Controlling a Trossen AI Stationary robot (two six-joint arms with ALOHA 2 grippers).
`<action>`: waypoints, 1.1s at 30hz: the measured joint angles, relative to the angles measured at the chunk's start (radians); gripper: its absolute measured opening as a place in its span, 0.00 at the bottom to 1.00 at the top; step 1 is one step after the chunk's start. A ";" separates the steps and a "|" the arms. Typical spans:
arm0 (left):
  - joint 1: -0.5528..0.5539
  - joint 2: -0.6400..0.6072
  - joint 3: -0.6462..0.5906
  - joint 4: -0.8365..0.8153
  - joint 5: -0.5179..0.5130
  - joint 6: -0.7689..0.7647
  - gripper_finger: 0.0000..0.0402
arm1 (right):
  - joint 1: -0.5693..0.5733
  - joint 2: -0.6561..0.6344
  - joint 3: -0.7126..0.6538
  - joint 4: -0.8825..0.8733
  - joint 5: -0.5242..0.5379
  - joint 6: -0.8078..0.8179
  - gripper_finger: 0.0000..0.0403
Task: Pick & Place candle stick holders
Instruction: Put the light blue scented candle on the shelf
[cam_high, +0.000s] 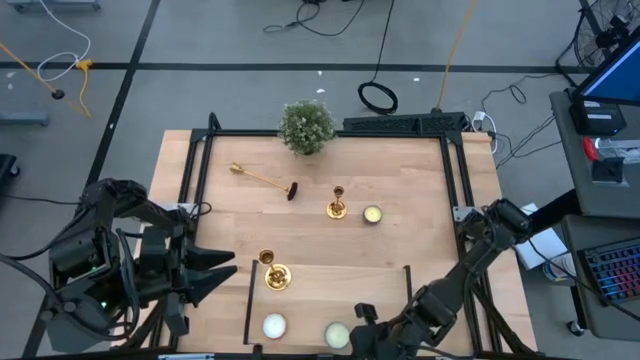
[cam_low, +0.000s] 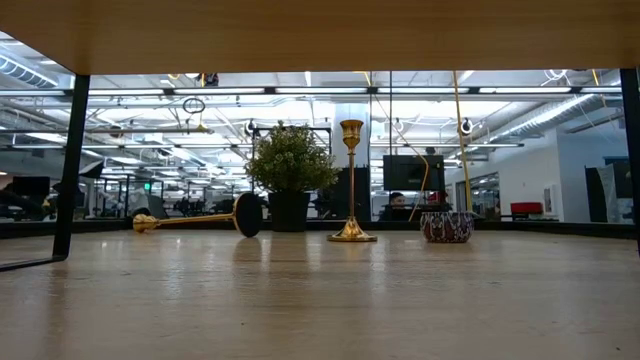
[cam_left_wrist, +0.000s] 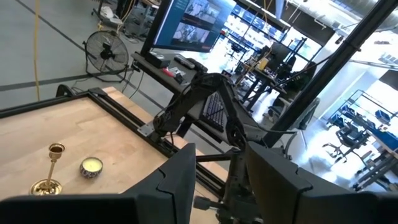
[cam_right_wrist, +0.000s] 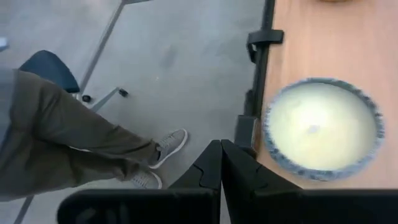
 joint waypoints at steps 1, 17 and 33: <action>0.001 0.000 0.000 0.000 0.000 0.000 0.36 | -0.005 0.000 0.000 -0.010 -0.013 0.003 0.00; 0.004 0.000 0.000 -0.001 0.000 -0.003 0.36 | -0.042 0.002 -0.037 -0.044 -0.071 0.023 0.00; 0.004 0.000 0.000 -0.001 0.000 -0.003 0.36 | -0.042 0.017 -0.043 0.002 -0.071 0.012 0.00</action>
